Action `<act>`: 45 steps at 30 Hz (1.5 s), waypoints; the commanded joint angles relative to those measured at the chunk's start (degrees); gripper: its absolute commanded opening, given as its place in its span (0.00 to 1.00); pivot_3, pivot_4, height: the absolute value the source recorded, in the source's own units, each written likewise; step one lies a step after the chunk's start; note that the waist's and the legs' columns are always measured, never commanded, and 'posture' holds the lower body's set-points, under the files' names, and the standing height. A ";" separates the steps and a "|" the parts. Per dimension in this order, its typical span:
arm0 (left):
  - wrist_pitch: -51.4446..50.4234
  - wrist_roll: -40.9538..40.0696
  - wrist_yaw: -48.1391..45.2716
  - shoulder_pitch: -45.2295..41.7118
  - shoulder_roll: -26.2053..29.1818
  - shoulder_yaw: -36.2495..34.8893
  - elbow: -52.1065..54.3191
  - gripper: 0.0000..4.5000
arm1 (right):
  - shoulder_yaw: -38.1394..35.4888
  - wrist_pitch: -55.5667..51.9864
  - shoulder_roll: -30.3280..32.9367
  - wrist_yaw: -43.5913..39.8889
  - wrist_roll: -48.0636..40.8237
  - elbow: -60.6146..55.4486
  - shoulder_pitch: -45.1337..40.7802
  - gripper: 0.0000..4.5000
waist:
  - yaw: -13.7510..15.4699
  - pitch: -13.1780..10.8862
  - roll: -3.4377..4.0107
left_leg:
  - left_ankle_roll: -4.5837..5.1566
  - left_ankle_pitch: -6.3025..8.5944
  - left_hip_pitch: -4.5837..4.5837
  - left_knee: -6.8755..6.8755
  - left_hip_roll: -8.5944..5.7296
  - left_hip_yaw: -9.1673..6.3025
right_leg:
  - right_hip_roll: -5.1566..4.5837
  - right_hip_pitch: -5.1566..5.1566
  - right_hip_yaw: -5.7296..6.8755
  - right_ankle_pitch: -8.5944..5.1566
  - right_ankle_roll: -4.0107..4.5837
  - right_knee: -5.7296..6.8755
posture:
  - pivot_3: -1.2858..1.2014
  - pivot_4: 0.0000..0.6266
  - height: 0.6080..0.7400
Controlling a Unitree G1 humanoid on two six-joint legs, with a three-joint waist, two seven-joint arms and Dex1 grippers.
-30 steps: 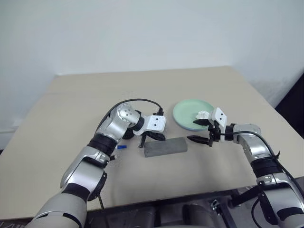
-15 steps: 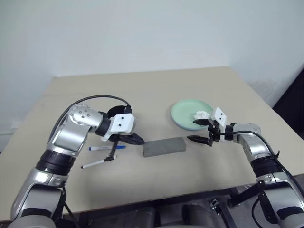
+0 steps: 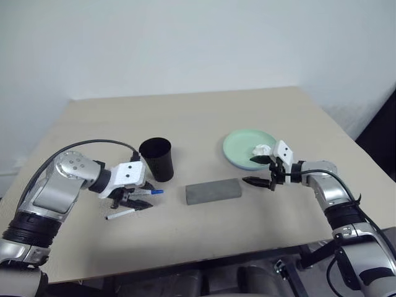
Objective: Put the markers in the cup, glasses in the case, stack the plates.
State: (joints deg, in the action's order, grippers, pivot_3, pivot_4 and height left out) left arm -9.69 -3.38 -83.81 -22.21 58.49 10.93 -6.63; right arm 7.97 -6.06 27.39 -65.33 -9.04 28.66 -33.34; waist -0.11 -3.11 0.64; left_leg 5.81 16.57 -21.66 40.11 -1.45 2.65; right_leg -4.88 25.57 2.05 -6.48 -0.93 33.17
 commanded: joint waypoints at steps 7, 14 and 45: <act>5.12 2.43 -2.01 0.41 2.80 0.36 -6.88 0.65 | -1.08 0.72 -1.36 1.12 -0.78 -2.36 0.52 0.99 | 0.03 0.00 0.01 | -0.03 0.01 -0.01 0.00 0.00 0.01 | -0.03 0.02 0.01 0.00 0.00 0.00 | 0.52 0.00 1.00; 7.32 3.95 -2.12 -0.13 1.91 1.49 -10.54 0.65 | -1.35 0.29 -1.27 1.73 -1.02 -3.56 1.77 0.99 | 0.01 0.00 0.01 | -0.06 0.04 -0.05 -0.03 0.00 0.04 | -0.04 0.09 0.01 0.00 0.01 0.00 | 0.52 0.00 1.00; -0.39 -6.41 -5.32 -0.28 -2.40 -2.88 -4.56 0.01 | -1.19 0.49 -1.11 1.31 -0.90 -3.01 0.96 0.99 | 0.33 0.07 0.05 | -0.20 -0.08 -0.13 0.00 0.03 0.17 | -0.09 0.40 -0.02 -0.02 0.03 0.45 | 0.52 0.00 1.00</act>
State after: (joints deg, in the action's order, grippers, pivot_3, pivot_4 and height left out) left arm -8.51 -6.36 -87.97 -21.48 55.85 10.58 -14.15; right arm 7.91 -6.15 26.04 -63.91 -9.11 27.33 -30.81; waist 0.22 -3.04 0.69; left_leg 5.61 16.49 -21.81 40.11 -1.42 2.83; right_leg -4.96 25.99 2.03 -6.50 -0.90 33.62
